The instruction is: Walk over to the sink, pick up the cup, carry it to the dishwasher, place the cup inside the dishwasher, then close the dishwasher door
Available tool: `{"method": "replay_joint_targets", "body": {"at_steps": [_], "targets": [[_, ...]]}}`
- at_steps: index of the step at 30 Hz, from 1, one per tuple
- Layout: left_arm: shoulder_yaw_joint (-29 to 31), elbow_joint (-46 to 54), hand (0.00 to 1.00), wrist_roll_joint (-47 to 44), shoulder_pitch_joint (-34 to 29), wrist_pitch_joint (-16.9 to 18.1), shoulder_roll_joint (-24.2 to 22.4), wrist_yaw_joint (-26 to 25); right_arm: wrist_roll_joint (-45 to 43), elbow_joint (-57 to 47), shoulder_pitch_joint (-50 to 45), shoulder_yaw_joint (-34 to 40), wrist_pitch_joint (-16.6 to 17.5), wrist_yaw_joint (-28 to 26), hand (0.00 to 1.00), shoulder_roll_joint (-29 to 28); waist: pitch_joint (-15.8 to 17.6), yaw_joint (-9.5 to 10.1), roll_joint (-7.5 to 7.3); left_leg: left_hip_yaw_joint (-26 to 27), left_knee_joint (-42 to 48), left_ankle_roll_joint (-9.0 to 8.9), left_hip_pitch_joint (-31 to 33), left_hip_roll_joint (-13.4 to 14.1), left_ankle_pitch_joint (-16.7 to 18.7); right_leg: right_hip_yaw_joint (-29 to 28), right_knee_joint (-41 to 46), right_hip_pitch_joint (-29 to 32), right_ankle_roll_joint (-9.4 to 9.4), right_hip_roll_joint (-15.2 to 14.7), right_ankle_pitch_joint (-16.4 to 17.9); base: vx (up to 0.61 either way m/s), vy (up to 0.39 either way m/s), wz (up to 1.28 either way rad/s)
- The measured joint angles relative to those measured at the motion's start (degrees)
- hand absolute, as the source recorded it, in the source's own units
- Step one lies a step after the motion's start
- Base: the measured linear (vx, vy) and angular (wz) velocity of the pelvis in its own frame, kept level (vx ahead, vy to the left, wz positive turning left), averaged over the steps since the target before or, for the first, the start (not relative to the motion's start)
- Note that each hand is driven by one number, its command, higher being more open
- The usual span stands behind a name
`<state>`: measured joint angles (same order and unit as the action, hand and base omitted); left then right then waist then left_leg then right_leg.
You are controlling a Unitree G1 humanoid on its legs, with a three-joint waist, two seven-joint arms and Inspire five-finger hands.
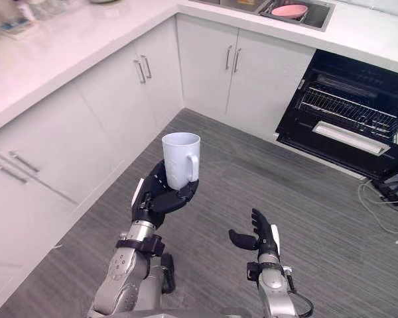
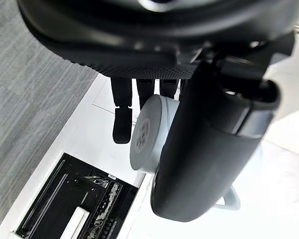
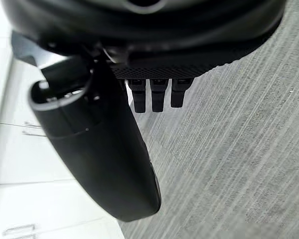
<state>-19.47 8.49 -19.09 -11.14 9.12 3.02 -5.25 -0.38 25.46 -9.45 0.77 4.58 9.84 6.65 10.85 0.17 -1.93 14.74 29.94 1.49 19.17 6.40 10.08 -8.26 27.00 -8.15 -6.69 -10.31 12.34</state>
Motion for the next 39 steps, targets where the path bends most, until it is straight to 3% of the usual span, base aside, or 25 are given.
{"method": "replay_joint_targets", "body": {"at_steps": [1, 2, 3, 4, 5, 6, 7, 9, 10, 11, 12, 13, 14, 15, 17, 19, 22, 24, 27, 30, 32, 33, 36, 37, 39], "targets": [[-0.32, 0.1, 0.3, 0.07, 0.24, -0.01, 1.15, -0.02, 0.03, 0.0, 0.37, -0.05, 0.01, -0.07, 0.9, -0.23, -0.05, -0.04, -0.94, 1.5, -0.42, 0.43, -1.81, -1.02, 1.77, -0.05, 9.23, 4.69, -6.86, -1.49, -2.81, 0.52, 0.274, -0.55], [-0.74, 0.04, 0.3, 0.12, 0.63, -0.28, 2.56, -0.11, 0.04, 0.05, 0.79, -0.08, 0.01, -0.09, 0.9, -0.61, -0.01, -0.68, -1.63, 2.23, -1.74, 0.66, -4.08, -2.12, 2.79, 0.67, 18.67, 9.16, -9.1, -2.57, -4.08, 0.51, 0.19, -0.36], [-1.04, 0.0, 0.3, 1.06, 0.75, -0.75, 3.51, -0.51, 0.05, 0.23, 1.41, -0.35, 0.0, -0.15, 0.9, -0.75, 0.01, -1.6, -1.8, 3.04, -5.09, 1.18, -8.18, -3.17, 3.11, 3.38, 28.64, 14.98, -7.79, -3.13, -2.86, 0.7, 0.195, -0.34], [-1.4, -0.02, 0.3, 1.82, 0.69, -0.79, 3.46, -1.19, 0.06, 0.56, 2.15, -0.82, 0.0, -0.19, 0.9, -0.72, 0.02, -2.17, -1.19, 4.26, -9.33, 1.0, -13.1, -3.25, 2.37, 9.15, 31.56, 19.33, -3.27, -3.27, -0.42, 0.59, 0.112, -0.49], [-1.79, -0.01, 0.3, 2.3, 1.06, -0.64, 3.49, -1.3, 0.13, 0.49, 2.69, -1.92, 0.25, -0.26, 0.9, -0.75, -0.19, -2.61, -0.8, 5.61, -13.07, 0.58, -17.47, -2.89, 2.3, 15.08, 29.32, 22.65, 0.55, -2.91, 1.9, 0.5, 0.072, -0.47], [-1.95, -0.01, 0.3, 2.3, 1.28, -0.62, 3.52, -1.3, 0.17, 0.47, 2.86, -2.26, 0.33, -0.28, 0.9, -0.74, -0.27, -2.65, -0.66, 6.06, -13.88, 0.43, -18.47, -2.76, 2.34, 16.47, 28.05, 23.58, 1.32, -2.62, 2.37, 0.42, 0.02, -0.57], [-2.61, -0.01, 0.3, 2.32, 2.44, -0.43, 3.59, -1.27, 0.59, 0.43, 3.96, -3.37, 0.53, -0.57, 0.9, -0.71, -0.38, -2.9, -0.48, 7.57, -16.44, -0.3, -21.72, -2.4, 2.51, 21.15, 22.07, 26.99, 4.07, -1.47, 3.86, 0.52, 0.006, -0.54], [-3.72, 0.02, 0.3, 2.35, 4.43, -0.38, 3.59, -1.22, 0.64, 0.36, 5.98, -4.17, 0.55, -0.82, 0.9, -0.75, -0.4, -3.7, -0.1, 9.48, -18.97, -2.27, -25.31, -1.74, 3.56, 25.3, 6.56, 30.71, 6.16, 1.96, 1.81, 0.51, -0.02, -0.52], [-3.87, 0.05, 0.3, 2.49, 4.81, -0.18, 3.52, -1.12, 0.65, 0.31, 6.98, -4.85, 0.6, -0.83, 0.9, -0.72, -0.52, -4.14, -0.28, 10.72, -19.85, -4.16, -28.04, -1.84, 4.7, 25.94, -5.21, 31.32, 7.4, 4.87, -4.0, 0.7, -0.068, -0.47], [-3.93, 0.02, 0.3, 3.52, 4.23, -0.08, 3.55, -1.13, 0.67, -0.14, 6.62, -6.04, 0.69, -0.76, 0.9, -0.34, -1.49, -4.37, -1.79, 11.2, -20.43, -6.69, -32.32, -3.93, 6.35, 25.39, -14.52, 31.08, 11.51, 6.21, -14.34, 0.74, -0.084, -0.31], [-4.24, -0.23, 0.3, 3.55, 3.83, -0.09, 3.3, -1.21, 0.75, -0.23, 6.13, -6.38, 0.74, -0.81, 0.9, 0.26, -1.94, -5.13, -1.75, 10.67, -20.75, -7.66, -34.38, -4.55, 7.02, 23.97, -13.59, 30.27, 13.6, 5.66, -21.41, 0.68, -0.087, -0.13], [-4.59, -1.13, 0.3, 3.59, 3.75, -0.06, 2.34, -1.19, 0.86, -0.03, 6.11, -6.29, 0.67, -0.83, 0.9, 1.39, -2.21, -5.38, 0.49, 10.61, -21.21, -8.13, -35.84, -3.74, 7.52, 24.4, -10.58, 30.45, 13.66, 6.55, -21.03, 0.65, -0.115, -0.06], [-4.79, -1.73, 0.3, 3.78, 3.68, -0.17, 1.17, -1.19, 1.48, -0.37, 5.86, -6.0, 0.43, -0.83, 0.9, 2.79, -3.66, -5.45, 3.81, 9.62, -18.42, -8.2, -35.52, -1.14, 7.56, 24.23, -5.13, 31.97, 13.76, 8.14, -15.88, 0.61, -0.138, -0.19], [-4.71, -1.87, 0.3, 4.21, 3.89, -0.14, 0.76, -1.21, 1.83, -0.51, 5.88, -5.88, 0.41, -0.92, 0.9, 2.98, -3.74, -5.33, 4.04, 9.01, -15.21, -8.19, -34.71, -0.27, 7.54, 24.13, -3.24, 32.19, 13.92, 8.31, -13.88, 0.66, -0.214, -0.16], [-4.68, -4.21, 0.3, 4.62, 5.33, -0.16, -0.27, -1.72, 1.93, -2.6, 4.02, -5.04, 0.13, -0.99, 0.9, 3.07, -3.61, -4.98, 4.39, 4.43, 8.14, -9.74, -27.71, 6.06, 3.06, 24.15, -1.33, 27.75, 14.56, 10.28, -8.65, 0.51, -0.214, -0.13], [-5.05, -4.94, 0.3, 4.62, 4.65, -0.19, -0.78, -2.0, 1.93, -7.94, 0.89, -5.08, -0.3, -0.55, 0.9, 2.84, -3.46, -3.66, 4.54, 2.31, 25.58, -9.93, -22.77, 10.32, 2.87, 22.53, -4.1, 21.0, 15.18, 13.25, -6.64, 0.39, -0.118, -0.48], [-5.62, -4.57, 0.3, 4.66, 3.77, -0.12, -1.02, -2.1, 1.83, -14.34, -0.02, -5.28, 1.07, 0.07, 0.9, 2.93, -3.74, -2.4, 4.02, 1.32, 29.47, -6.82, -14.0, 9.56, 6.57, 17.77, -8.09, 14.09, 16.05, 14.58, -4.36, 0.36, -0.051, -0.73], [-5.66, -4.29, 0.3, 5.71, 3.71, -0.13, -1.17, -2.08, 1.79, -14.46, 1.74, -5.83, 1.33, 0.08, 0.9, 3.06, -3.68, -1.76, 3.93, 0.17, 21.22, -4.79, -9.07, 6.01, 8.3, 13.83, -10.06, 11.49, 15.83, 14.58, -4.23, 0.34, 0.059, -0.92], [-5.21, -3.08, 0.3, 7.54, 3.66, -0.17, -1.5, -2.7, 1.69, -14.41, 2.72, -6.76, 1.3, 0.07, 0.9, 3.02, -3.69, -0.01, 3.95, -7.36, 0.26, -6.01, -5.72, -0.78, 7.15, 7.36, -12.42, 7.72, 14.98, 14.5, -3.43, 0.4, 0.135, -1.14], [-3.47, 1.08, 0.3, 9.29, 2.93, -0.23, -2.05, -4.23, 1.63, -14.39, 3.74, -7.98, 1.27, 0.2, 0.9, 3.41, -4.01, 0.18, 4.44, -10.66, -13.29, -5.58, -5.57, -2.46, -0.57, 2.58, -12.13, 5.42, 12.19, 15.39, -1.64, 0.39, 0.179, -0.9], [-1.03, 4.22, 0.3, 10.19, 2.8, 0.01, -1.84, -5.41, 1.65, -14.67, 4.66, -8.92, 1.28, 0.12, 0.9, 2.96, -5.42, 0.79, 4.35, -9.95, -13.94, -2.54, -7.39, -2.67, -9.33, -2.79, -10.17, 5.06, 9.55, 15.54, 1.64, 0.58, 0.308, -1.16], [-0.61, 4.36, 0.3, 10.28, 2.92, 0.05, -1.69, -5.56, 1.65, -14.7, 4.72, -9.02, 1.26, 0.15, 0.9, 2.57, -5.76, 0.64, 3.54, -8.92, -13.58, -2.24, -7.36, -3.2, -8.83, -3.5, -9.5, 5.42, 9.09, 14.72, 2.48, 0.45, 0.232, -0.85], [1.48, 4.57, 0.3, 10.27, 2.76, -0.03, -1.53, -6.74, 1.72, -14.83, 5.78, -9.16, 1.31, -0.18, 0.9, 1.95, -6.46, 0.61, 2.12, -2.97, -14.27, 0.05, -10.64, -5.47, -5.08, -3.7, -0.58, 9.27, 1.41, 11.0, 5.95, 0.34, 0.176, -0.78], [1.79, 4.53, 0.3, 10.26, 2.45, -0.07, -1.12, -7.21, 1.73, -14.43, 6.56, -9.43, 1.28, -0.57, 0.9, 1.64, -6.43, 0.73, 2.15, -0.81, -15.99, 0.68, -13.4, -6.1, -4.22, -1.23, 6.38, 11.99, -4.87, 9.25, 6.53, 0.32, 0.185, -0.84], [1.9, 4.48, 0.3, 10.26, 2.27, -0.09, -0.53, -7.73, 1.77, -14.34, 7.35, -10.75, 1.28, -0.96, 0.9, 1.3, -6.44, 0.97, 2.2, 2.37, -19.34, 1.27, -18.42, -6.27, -3.74, 8.23, 14.98, 15.48, -2.27, 4.8, 7.58, 0.21, 0.128, -0.88]]}}
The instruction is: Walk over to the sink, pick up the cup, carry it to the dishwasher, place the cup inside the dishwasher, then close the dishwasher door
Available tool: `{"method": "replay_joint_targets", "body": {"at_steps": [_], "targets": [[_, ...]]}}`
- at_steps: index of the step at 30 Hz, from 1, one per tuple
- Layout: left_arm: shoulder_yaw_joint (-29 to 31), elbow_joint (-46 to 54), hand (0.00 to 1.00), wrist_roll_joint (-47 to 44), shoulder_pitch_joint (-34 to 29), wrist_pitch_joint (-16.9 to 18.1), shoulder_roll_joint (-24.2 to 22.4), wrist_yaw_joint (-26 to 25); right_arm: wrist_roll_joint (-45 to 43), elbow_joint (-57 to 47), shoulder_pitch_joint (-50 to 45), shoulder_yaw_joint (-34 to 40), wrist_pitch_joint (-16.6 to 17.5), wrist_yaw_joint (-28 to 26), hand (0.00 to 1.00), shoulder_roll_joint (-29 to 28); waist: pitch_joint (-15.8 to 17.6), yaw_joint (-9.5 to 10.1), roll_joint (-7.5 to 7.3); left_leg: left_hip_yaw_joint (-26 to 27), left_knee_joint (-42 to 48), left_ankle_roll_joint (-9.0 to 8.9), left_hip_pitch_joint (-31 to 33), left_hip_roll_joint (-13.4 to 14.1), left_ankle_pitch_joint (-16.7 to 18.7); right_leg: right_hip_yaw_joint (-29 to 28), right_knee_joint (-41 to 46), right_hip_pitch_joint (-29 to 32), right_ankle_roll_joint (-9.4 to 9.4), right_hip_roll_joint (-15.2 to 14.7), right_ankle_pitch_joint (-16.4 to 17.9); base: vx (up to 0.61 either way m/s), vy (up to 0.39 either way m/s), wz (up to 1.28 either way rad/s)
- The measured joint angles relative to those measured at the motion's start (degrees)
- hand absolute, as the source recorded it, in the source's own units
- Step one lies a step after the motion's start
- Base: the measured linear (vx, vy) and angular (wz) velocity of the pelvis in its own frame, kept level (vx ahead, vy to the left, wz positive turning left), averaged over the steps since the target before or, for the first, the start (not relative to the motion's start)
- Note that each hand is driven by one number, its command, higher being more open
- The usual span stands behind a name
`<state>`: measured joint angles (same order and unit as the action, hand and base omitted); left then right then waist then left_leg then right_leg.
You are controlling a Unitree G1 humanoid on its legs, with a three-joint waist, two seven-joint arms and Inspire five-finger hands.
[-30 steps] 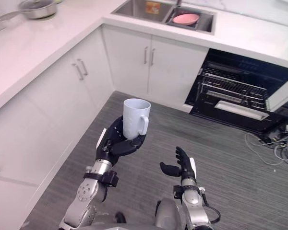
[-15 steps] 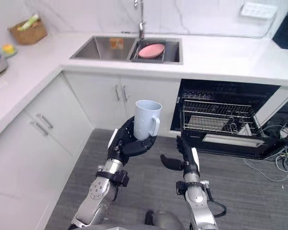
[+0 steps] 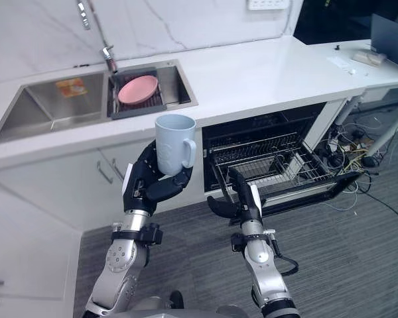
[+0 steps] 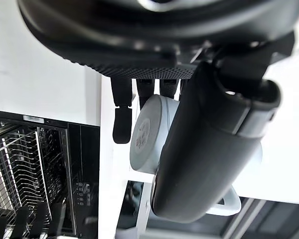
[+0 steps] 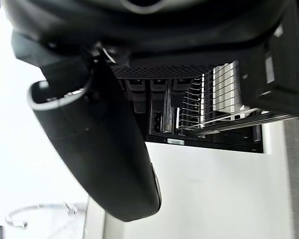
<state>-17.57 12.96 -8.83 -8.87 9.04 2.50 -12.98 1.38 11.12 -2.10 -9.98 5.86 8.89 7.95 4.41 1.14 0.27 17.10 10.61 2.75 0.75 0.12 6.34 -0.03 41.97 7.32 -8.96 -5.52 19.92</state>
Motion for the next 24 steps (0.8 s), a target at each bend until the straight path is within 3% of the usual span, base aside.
{"method": "replay_joint_targets", "body": {"at_steps": [1, 2, 5, 7, 8, 9, 12, 13, 15, 16, 18, 19, 20, 21, 24], "targets": [[0.14, 0.01, 0.3, 0.0, 0.02, 0.1, 0.0, -0.27, 0.02, 0.18, 0.87, -0.68, 0.04, -0.15, 0.9, -0.71, -0.08, -0.14, 0.28, 1.54, -2.19, -0.29, -2.74, 0.78, 0.25, 9.49, 2.34, 1.61, 4.8, -4.14, 1.3, 0.15, 0.082, -0.87], [0.47, 0.04, 0.3, 0.0, 0.03, 0.34, 0.09, -0.35, 0.03, 1.07, 2.47, -1.28, 0.22, -0.18, 0.9, -1.6, -0.12, -0.19, 0.38, 3.21, -3.04, -1.02, -4.1, 1.97, 0.75, 16.71, 2.38, 3.31, 6.87, -6.91, 2.36, 0.15, 0.051, -0.88], [1.5, 0.02, 0.3, -0.03, -0.1, 0.44, 0.84, -0.31, 0.04, 2.03, 4.7, -1.78, 0.73, -0.4, 0.9, -2.51, -0.23, -0.61, 0.16, 5.6, -2.59, -2.29, -4.71, 3.7, 1.8, 26.08, -4.69, 5.79, 8.32, -9.43, 1.48, 0.14, -0.051, -0.56], [2.52, -0.54, 0.3, -0.02, -0.18, 0.68, 0.65, -0.23, 0.08, 1.72, 3.72, -1.49, 1.05, -0.22, 0.9, -2.21, 0.2, -0.76, -1.33, 5.34, 3.14, -4.35, -4.73, 3.32, 6.36, 25.62, -13.23, 4.95, 8.73, -9.1, -8.39, 0.21, -0.175, -0.13], [2.64, -2.19, 0.3, -0.07, -0.54, 0.6, -0.76, -0.4, 0.1, 2.07, 2.33, -1.37, 0.77, -0.26, 0.9, -0.78, 0.27, -0.31, 0.61, 5.08, 8.28, -5.06, -3.99, 6.4, 8.03, 25.93, -14.57, 2.67, 9.03, -6.91, -8.02, 0.23, -0.233, -0.1], [2.67, -2.6, 0.3, -0.09, -0.81, 0.59, -1.03, -0.41, 0.06, 1.92, 1.55, -1.37, 0.77, -0.32, 0.9, -0.29, 0.19, -0.37, 1.33, 4.69, 11.06, -5.28, -3.08, 7.95, 8.41, 26.12, -15.92, 1.75, 9.1, -5.77, -8.05, 0.18, -0.18, -0.17], [4.61, -2.81, 0.3, -0.22, -0.91, 0.63, -1.16, -0.2, -0.1, 1.35, -0.28, -1.09, 0.77, -0.36, 0.9, 0.35, 0.37, -0.47, 1.94, 3.86, 27.62, -4.99, 2.96, 14.92, 7.07, 25.2, -20.93, -1.67, 11.07, -0.6, -8.1, 0.18, -0.171, -0.42], [5.02, -3.55, 0.3, -0.25, -0.82, 0.69, -0.96, -0.19, -0.24, 0.55, -0.83, -0.02, 0.77, -0.35, 0.9, -0.01, 0.4, -0.33, 1.73, 3.07, 29.91, -5.9, 3.78, 15.74, 7.86, 24.05, -22.29, -3.17, 11.63, 0.14, -8.04, 0.23, -0.142, -0.66], [4.96, -4.37, 0.3, -0.26, -0.81, 0.69, -1.0, -0.11, -0.64, -1.33, -0.9, 1.69, 0.78, -0.24, 0.9, 0.06, 0.4, -0.57, 1.72, 2.35, 28.24, -5.82, 4.89, 14.26, 10.01, 22.11, -23.23, -3.86, 11.21, 0.02, -8.3, 0.19, -0.057, -0.62], [4.93, -4.87, 0.3, -0.26, -0.83, 0.68, -1.12, 0.23, -2.19, -3.22, -0.84, 3.13, 0.79, -0.1, 0.9, 0.01, 0.47, -0.5, 1.61, 0.66, 24.07, -6.08, 5.8, 12.18, 10.96, 19.95, -24.2, -4.71, 10.8, -0.37, -8.57, 0.2, 0.019, -0.74], [5.04, -4.99, 0.3, -0.26, -0.82, 0.68, -1.07, 0.24, -2.68, -4.21, -0.75, 3.4, 1.1, -0.17, 0.9, 0.21, 0.47, -0.46, 1.61, -2.94, 17.09, -6.33, 5.81, 9.81, 10.71, 17.6, -24.84, -5.75, 10.28, -0.59, -8.88, 0.22, 0.065, -0.81], [5.22, -4.98, 0.3, -0.26, -0.71, 0.7, -1.11, 0.22, -4.19, -4.56, -0.82, 3.29, 1.2, -0.61, 0.9, 0.37, 0.28, -0.53, 1.9, -5.61, 9.72, -6.45, 5.13, 8.39, 7.88, 16.0, -25.18, -6.42, 9.91, -0.51, -9.08, 0.23, 0.128, -0.81], [5.32, -5.02, 0.3, -0.26, -0.47, 0.7, -1.26, 0.18, -4.98, -4.68, -0.91, 3.29, 1.21, -1.1, 0.9, 0.43, -0.2, -0.71, 2.82, -6.79, 3.44, -6.2, 4.64, 8.29, -0.43, 14.68, -25.57, -6.92, 9.15, 0.37, -9.22, 0.23, 0.148, -0.84], [5.38, -5.21, 0.3, -0.25, -0.29, 0.76, -1.14, 0.17, -5.93, -4.54, -0.99, 3.32, 1.19, -1.46, 0.9, 0.33, -0.31, -0.54, 2.77, -6.69, 3.13, -6.93, 4.3, 8.4, -2.14, 13.77, -26.06, -7.48, 8.38, 0.6, -9.1, 0.24, 0.155, -0.61], [6.56, -7.53, 0.3, -0.24, 0.88, 0.77, -0.05, 0.07, -10.49, -6.49, -3.1, 3.04, 1.24, -3.02, 0.9, -1.39, -1.14, -2.01, 1.28, -4.33, -2.48, -5.59, -0.58, 5.81, -3.29, 11.75, -29.68, -10.12, 6.16, -1.39, -10.43, 0.16, 0.15, -0.29]]}}
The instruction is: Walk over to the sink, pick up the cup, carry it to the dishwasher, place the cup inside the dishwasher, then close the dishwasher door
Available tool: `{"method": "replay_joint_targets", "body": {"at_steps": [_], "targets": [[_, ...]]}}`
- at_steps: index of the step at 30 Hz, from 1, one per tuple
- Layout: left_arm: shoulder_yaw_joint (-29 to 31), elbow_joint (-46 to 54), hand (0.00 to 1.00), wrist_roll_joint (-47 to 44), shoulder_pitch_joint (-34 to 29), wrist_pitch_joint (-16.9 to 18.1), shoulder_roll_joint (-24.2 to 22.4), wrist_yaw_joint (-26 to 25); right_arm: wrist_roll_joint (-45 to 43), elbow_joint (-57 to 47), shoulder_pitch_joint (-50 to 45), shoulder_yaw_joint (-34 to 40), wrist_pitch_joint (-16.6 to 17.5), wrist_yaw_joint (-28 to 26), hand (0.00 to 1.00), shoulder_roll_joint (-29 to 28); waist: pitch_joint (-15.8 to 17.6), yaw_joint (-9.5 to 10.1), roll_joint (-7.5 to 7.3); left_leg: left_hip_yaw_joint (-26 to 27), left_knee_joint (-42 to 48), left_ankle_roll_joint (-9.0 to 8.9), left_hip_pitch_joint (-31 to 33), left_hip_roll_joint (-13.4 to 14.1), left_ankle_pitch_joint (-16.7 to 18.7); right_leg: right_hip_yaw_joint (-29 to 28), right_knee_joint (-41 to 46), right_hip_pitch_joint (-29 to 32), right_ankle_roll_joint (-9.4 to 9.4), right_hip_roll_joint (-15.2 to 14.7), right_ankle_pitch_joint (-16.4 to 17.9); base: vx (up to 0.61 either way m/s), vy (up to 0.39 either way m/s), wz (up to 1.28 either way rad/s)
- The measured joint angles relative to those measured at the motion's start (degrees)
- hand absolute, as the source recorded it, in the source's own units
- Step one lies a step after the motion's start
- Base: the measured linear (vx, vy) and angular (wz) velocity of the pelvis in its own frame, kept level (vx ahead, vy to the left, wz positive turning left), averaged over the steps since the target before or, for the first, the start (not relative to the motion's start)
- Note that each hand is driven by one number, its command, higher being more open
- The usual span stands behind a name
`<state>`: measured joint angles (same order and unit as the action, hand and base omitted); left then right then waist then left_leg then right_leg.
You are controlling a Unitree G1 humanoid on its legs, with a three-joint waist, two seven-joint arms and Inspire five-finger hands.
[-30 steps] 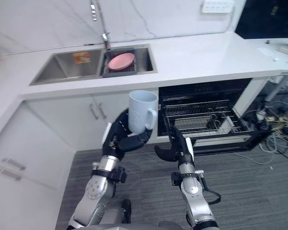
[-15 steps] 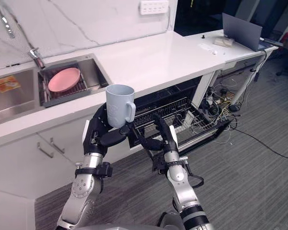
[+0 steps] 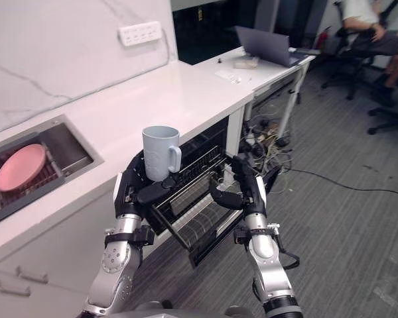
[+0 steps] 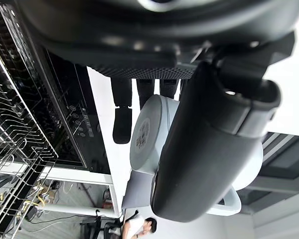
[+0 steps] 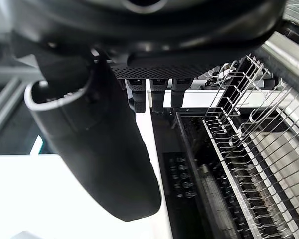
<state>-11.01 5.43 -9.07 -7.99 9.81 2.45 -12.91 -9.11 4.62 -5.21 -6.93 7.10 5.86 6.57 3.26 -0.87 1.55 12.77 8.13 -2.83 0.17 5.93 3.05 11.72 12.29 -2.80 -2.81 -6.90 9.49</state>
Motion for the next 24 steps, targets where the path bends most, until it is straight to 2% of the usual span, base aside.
{"method": "replay_joint_targets", "body": {"at_steps": [2, 4, 9, 15, 24], "targets": [[1.18, -1.02, 0.3, 0.01, 0.12, 0.0, 0.05, -0.53, -2.52, -1.33, -0.04, -0.31, 0.0, -1.63, 0.9, -0.8, -0.05, -0.21, 0.07, 1.91, -4.86, 0.77, -3.59, -1.81, -1.49, -1.63, -2.43, -1.6, -1.32, -1.05, -0.82, 0.08, 0.126, -0.29], [1.79, -1.43, 0.3, 0.02, 0.13, -0.01, 0.39, -0.54, -4.08, -2.51, -0.04, -0.4, 0.0, -2.62, 0.9, -0.94, -0.06, -0.24, 0.06, 2.29, -6.9, 0.99, -4.91, -2.43, -2.14, -1.98, -3.69, -2.28, -1.71, -1.22, -1.38, 0.04, 0.076, -0.13], [1.96, -3.66, 0.3, 0.11, 1.35, -0.07, 1.55, -0.54, -8.28, -6.47, 0.08, -2.59, 0.25, -4.67, 0.9, -0.86, -0.14, -0.29, 0.03, 3.86, -8.54, 1.03, -5.59, -2.56, -2.58, -3.26, -6.55, -2.46, -1.82, -0.73, -3.21, 0.0, 0.032, -0.15], [1.43, -5.34, 0.3, 0.14, 3.24, -0.41, 1.57, 0.16, -11.63, -8.56, 0.53, -6.32, 0.77, -6.79, 0.9, -0.53, -0.26, -1.42, -0.09, 5.53, -9.28, 1.11, -5.61, -2.94, -2.63, -4.96, -9.56, -2.53, -2.05, -0.19, -5.35, 0.0, 0.03, -0.16], [-3.1, -5.56, 0.3, 0.13, 4.32, -0.5, 0.77, 3.25, -12.07, -8.73, 3.41, -10.27, 0.77, -7.13, 0.9, 0.34, -0.87, -1.39, -0.18, 5.34, -9.97, 1.36, -5.15, -3.07, -2.94, -4.8, -10.4, -2.48, -2.14, -0.08, -5.75, 0.0, 0.004, 0.01]]}}
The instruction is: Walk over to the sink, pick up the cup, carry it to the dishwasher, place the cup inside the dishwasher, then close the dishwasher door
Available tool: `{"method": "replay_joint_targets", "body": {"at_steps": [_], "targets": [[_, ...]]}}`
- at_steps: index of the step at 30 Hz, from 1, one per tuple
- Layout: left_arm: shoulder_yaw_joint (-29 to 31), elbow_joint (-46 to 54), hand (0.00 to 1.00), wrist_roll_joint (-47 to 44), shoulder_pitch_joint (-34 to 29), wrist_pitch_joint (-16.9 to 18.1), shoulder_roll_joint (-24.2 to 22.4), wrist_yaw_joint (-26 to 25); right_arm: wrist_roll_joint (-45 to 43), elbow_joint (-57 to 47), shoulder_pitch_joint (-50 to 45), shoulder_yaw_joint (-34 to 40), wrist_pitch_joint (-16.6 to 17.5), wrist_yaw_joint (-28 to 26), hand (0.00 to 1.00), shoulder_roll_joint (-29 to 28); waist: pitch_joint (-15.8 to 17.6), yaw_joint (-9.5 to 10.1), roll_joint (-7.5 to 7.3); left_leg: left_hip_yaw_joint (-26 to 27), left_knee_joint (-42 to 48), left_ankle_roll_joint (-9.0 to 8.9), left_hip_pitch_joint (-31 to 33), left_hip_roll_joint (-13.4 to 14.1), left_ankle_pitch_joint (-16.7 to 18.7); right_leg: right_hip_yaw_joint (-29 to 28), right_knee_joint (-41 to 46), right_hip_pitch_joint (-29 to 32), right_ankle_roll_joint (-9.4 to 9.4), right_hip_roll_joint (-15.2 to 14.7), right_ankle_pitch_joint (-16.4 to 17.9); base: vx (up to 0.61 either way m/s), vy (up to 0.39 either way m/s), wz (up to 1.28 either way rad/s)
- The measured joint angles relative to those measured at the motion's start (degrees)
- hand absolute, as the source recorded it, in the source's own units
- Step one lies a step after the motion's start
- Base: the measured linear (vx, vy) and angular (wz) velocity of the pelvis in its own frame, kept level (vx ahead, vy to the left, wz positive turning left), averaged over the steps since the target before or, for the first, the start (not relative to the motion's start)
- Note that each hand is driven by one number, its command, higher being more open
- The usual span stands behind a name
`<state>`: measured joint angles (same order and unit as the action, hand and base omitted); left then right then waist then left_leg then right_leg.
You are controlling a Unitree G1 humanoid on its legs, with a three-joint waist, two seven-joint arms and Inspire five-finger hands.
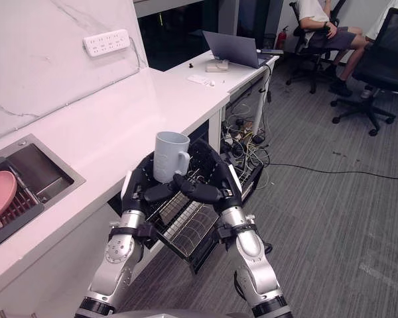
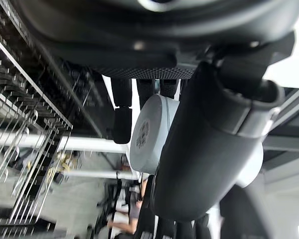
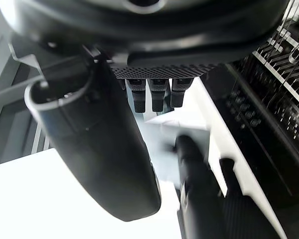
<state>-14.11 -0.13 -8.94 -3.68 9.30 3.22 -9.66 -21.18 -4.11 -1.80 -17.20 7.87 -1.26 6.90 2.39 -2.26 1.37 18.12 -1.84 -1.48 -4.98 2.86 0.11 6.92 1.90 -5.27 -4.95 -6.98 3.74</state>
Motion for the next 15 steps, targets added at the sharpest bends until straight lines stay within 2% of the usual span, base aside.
{"method": "replay_joint_targets", "body": {"at_steps": [12, 13, 15], "targets": [[-5.91, -0.14, 0.3, -0.67, 0.34, -0.05, 0.01, 0.82, 0.18, 3.76, 4.94, 0.19, 0.0, 3.91, 0.9, 0.27, -0.59, 0.2, -0.02, -2.93, -3.0, 0.53, 0.48, -0.69, -2.63, 2.9, -0.18, 0.07, -0.03, -0.18, -0.02, -0.01, -0.003, 0.13], [-5.9, -0.28, 0.3, -0.7, 0.34, -0.06, 0.13, 0.82, 0.21, 4.1, 5.06, 0.11, 0.0, 3.97, 0.3, 0.28, -0.79, 0.23, -0.04, -3.15, -3.1, 0.52, 0.49, -0.71, -2.79, 3.08, -0.14, 0.05, -0.03, -0.18, -0.02, -0.03, 0.0, 0.09], [-5.93, -0.72, 0.3, -1.28, 0.33, -0.11, 0.24, 0.79, 0.2, 5.09, 5.46, 0.16, 0.03, 4.11, 0.3, 0.29, -1.39, 0.31, -0.05, -3.31, -3.09, 0.56, 0.63, -0.67, -2.9, 3.2, -0.19, 0.05, -0.02, -0.2, -0.02, -0.02, -0.001, 0.06]]}}
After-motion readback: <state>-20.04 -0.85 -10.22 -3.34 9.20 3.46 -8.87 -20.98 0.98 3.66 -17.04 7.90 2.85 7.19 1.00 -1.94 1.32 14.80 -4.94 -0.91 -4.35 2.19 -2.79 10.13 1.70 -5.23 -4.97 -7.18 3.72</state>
